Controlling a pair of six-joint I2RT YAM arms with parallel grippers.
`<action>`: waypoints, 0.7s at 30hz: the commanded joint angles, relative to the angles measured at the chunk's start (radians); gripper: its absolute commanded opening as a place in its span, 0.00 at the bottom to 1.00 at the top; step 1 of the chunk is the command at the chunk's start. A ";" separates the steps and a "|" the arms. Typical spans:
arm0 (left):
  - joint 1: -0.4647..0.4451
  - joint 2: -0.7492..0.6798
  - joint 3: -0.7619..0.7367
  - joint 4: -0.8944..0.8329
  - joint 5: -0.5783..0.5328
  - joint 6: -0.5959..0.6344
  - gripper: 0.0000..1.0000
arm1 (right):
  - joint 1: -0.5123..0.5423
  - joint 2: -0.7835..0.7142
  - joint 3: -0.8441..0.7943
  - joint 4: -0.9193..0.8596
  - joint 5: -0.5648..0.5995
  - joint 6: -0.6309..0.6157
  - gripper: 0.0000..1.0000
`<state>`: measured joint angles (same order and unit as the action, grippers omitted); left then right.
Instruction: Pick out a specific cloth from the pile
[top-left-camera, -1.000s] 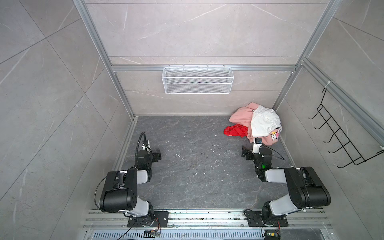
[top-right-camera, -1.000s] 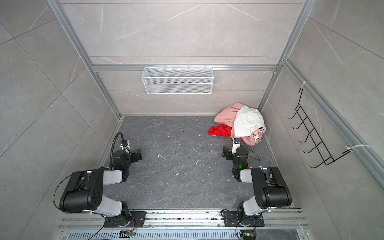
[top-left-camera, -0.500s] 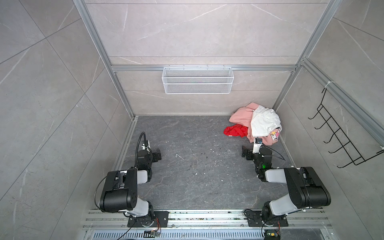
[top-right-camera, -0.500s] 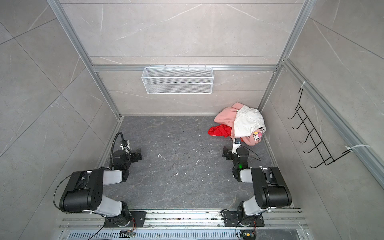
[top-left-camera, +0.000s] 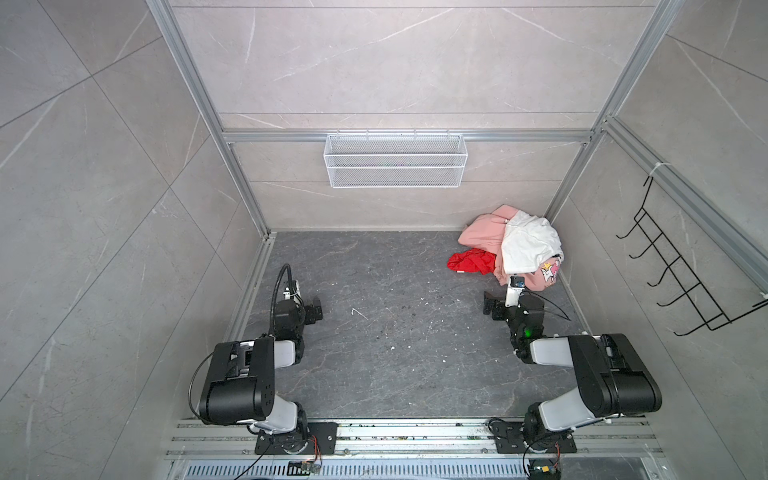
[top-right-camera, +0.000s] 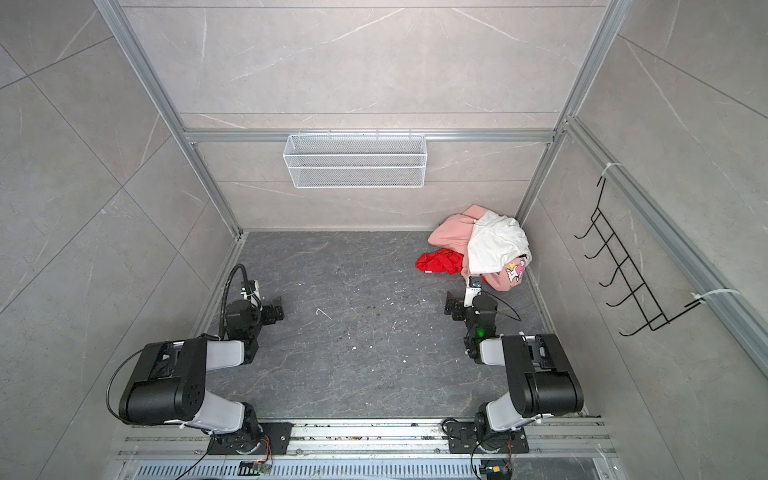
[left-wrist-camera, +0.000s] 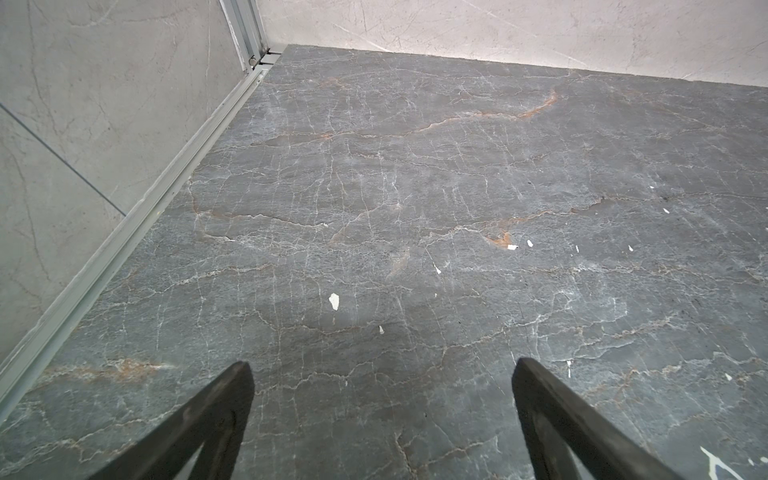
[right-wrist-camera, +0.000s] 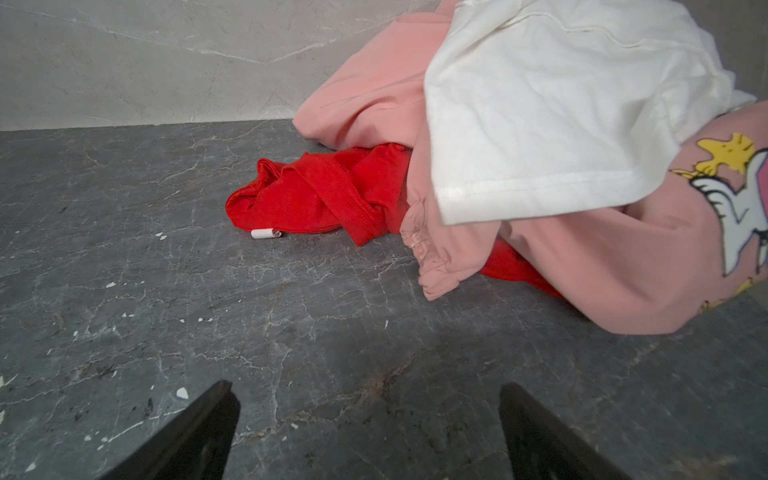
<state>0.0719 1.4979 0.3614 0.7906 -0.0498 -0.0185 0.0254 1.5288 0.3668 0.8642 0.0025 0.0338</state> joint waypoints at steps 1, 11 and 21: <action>0.000 0.000 0.004 0.043 0.005 -0.005 1.00 | -0.005 -0.007 0.000 0.012 -0.013 0.009 0.99; -0.007 -0.001 0.004 0.043 -0.004 -0.004 1.00 | -0.003 -0.016 -0.009 0.022 -0.015 -0.001 1.00; -0.011 0.001 0.005 0.042 -0.010 -0.002 1.00 | -0.003 -0.014 -0.004 0.013 -0.013 0.000 1.00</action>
<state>0.0650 1.4979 0.3614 0.7906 -0.0509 -0.0185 0.0254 1.5288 0.3656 0.8646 -0.0048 0.0338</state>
